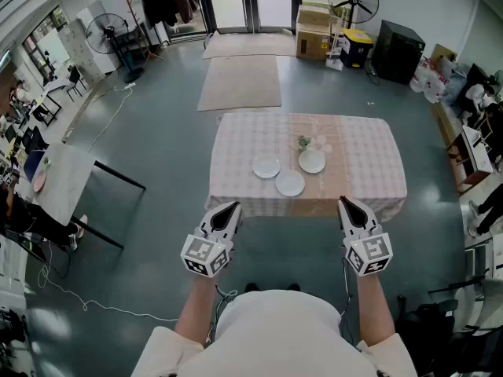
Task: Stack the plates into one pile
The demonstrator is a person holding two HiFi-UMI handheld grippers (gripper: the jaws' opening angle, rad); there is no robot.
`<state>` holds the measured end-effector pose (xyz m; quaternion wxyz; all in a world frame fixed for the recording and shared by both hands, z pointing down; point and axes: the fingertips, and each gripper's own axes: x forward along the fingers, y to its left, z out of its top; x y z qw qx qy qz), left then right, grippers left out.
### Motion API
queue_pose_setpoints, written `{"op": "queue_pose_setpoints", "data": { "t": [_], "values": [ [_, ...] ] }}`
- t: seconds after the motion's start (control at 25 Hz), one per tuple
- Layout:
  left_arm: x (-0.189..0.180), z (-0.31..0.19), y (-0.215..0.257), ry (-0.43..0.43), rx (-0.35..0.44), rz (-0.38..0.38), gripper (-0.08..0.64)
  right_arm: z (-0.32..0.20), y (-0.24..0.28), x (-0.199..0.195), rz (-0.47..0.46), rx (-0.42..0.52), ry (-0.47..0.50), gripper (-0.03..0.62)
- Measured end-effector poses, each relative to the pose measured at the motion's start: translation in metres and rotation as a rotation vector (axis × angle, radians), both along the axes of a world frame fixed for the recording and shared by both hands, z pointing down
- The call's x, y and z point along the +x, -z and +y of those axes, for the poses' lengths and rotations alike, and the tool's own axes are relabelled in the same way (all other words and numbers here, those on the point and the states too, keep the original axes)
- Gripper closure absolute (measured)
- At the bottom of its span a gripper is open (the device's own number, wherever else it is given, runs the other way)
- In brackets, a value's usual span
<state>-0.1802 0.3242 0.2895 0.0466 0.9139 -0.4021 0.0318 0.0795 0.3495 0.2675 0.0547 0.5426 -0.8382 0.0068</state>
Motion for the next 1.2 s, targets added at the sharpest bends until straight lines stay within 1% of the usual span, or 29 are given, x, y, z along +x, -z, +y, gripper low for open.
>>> {"op": "queue_pose_setpoints", "data": {
  "t": [0.32, 0.56, 0.64, 0.76, 0.88, 1.2],
  "values": [
    [0.005, 0.001, -0.003, -0.008, 0.0, 0.0, 0.552, 0.001, -0.004, -0.001, -0.004, -0.003, 0.006, 0.56],
    [0.011, 0.004, -0.007, 0.005, -0.017, 0.005, 0.552, 0.005, -0.008, 0.008, -0.06, -0.008, 0.003, 0.558],
    [0.012, 0.005, -0.008, 0.005, -0.023, -0.001, 0.552, 0.004, -0.006, 0.008, -0.062, -0.003, 0.005, 0.558],
    [0.018, 0.008, -0.013, -0.002, -0.037, -0.019, 0.552, 0.005, -0.01, 0.006, -0.046, -0.007, 0.024, 0.557],
    [0.024, 0.011, -0.016, -0.01, -0.045, -0.017, 0.551, 0.008, -0.015, 0.003, -0.038, -0.018, 0.053, 0.555],
    [0.037, 0.014, -0.021, 0.023, -0.059, -0.014, 0.54, 0.006, -0.025, 0.015, -0.056, -0.042, 0.091, 0.552]
  ]
}}
